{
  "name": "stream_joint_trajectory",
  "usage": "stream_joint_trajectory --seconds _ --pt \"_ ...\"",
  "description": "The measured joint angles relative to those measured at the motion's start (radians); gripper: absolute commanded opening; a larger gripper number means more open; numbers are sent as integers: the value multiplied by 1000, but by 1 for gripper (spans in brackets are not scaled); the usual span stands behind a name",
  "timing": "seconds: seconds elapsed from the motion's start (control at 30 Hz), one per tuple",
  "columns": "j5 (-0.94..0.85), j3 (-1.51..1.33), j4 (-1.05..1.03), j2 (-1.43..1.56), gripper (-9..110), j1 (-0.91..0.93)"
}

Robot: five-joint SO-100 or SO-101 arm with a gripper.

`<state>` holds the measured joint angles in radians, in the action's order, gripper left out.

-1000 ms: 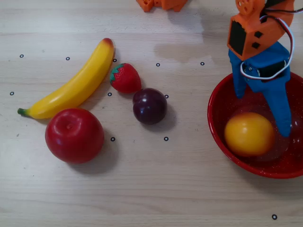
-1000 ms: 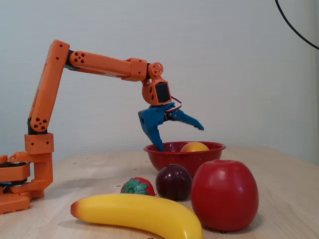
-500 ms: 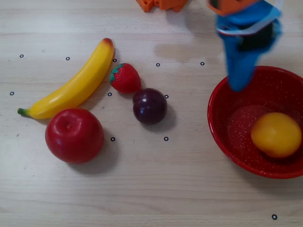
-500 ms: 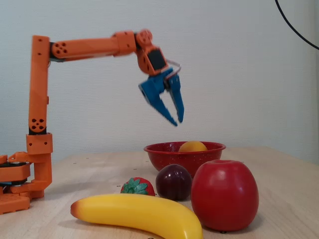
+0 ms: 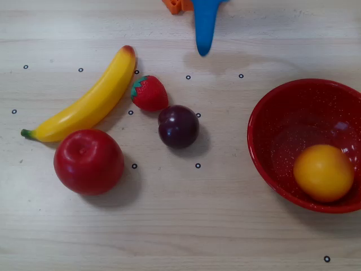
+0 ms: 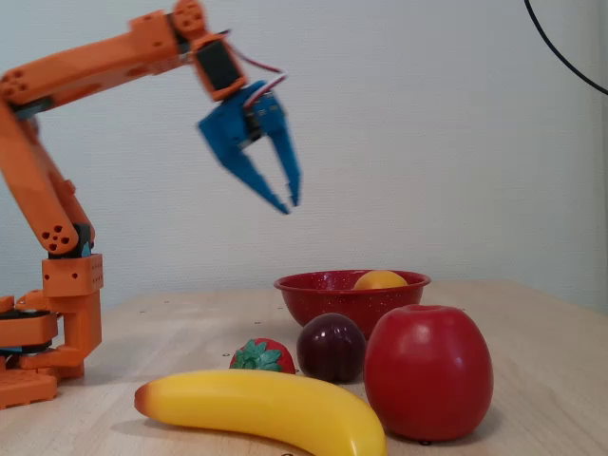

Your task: Put the peach in the red bowl.

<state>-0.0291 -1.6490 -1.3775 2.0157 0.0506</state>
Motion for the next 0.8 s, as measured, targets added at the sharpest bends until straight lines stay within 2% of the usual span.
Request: stream_joint_trajectory --seconds 0.33,0.47,0.6,0.8 --pt "49 -545 141 506 0 -55" --pt "48 -698 215 594 0 -118" --pt "49 -884 382 707 0 -110" --pt "71 -1124 509 893 0 -110"
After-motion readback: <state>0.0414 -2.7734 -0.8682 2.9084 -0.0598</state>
